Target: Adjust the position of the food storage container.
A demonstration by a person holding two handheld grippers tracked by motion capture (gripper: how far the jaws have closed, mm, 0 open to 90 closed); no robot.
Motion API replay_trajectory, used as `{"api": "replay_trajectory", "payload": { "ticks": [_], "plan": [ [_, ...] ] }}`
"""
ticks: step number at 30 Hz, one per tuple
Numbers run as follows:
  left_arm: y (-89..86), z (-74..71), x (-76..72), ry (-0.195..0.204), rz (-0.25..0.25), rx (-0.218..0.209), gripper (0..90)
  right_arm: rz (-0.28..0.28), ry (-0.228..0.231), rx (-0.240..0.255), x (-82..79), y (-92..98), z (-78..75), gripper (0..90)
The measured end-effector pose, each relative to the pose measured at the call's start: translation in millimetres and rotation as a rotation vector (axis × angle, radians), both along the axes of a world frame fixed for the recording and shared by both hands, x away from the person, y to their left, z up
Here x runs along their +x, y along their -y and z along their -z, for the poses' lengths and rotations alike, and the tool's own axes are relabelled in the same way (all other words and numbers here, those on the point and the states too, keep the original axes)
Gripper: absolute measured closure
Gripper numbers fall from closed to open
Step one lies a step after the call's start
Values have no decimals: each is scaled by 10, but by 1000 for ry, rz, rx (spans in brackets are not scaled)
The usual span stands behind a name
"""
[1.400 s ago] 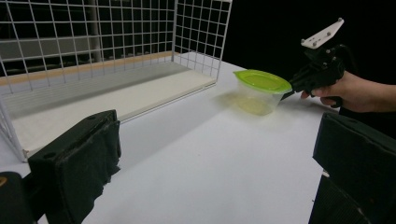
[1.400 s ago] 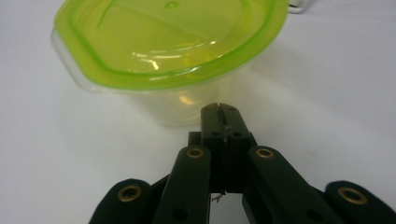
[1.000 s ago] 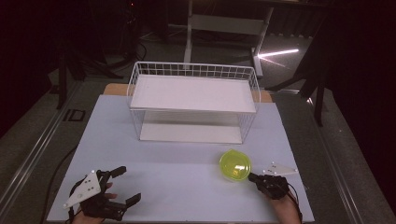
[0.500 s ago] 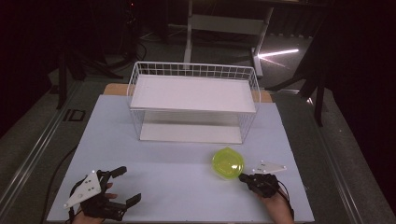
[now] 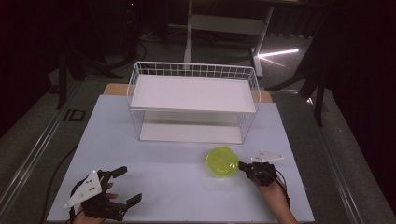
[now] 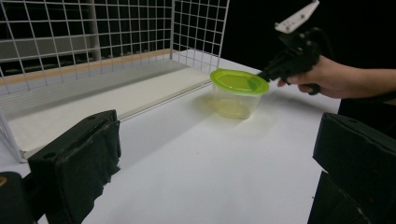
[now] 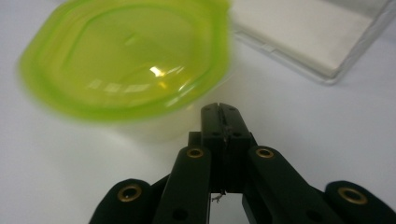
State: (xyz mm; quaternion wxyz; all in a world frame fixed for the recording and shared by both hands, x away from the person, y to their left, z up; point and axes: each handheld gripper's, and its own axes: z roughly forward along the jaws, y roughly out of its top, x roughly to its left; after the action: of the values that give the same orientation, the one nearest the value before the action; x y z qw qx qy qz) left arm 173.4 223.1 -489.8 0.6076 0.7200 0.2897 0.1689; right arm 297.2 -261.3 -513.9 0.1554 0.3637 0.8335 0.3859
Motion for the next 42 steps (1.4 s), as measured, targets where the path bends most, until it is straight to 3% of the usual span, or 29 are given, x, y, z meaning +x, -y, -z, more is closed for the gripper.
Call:
{"api": "replay_trajectory", "payload": {
  "ticks": [6,11,18,21,42],
  "plan": [
    [-23,-2,-4,0,-5,-6,18,12,-34,-5,168,-83,71,900],
    [-20,-4,-3,1,-4,-4,17,-23,-55,-11,104,-158,109,900],
    [-7,-3,-4,0,0,-1,18,-71,-103,21,-9,-289,152,900],
    [-7,-2,-5,-1,0,0,18,-94,-114,9,-28,-369,167,900],
    [-7,-5,-7,0,5,3,17,-170,-150,33,74,-951,217,900]
  ]
}}
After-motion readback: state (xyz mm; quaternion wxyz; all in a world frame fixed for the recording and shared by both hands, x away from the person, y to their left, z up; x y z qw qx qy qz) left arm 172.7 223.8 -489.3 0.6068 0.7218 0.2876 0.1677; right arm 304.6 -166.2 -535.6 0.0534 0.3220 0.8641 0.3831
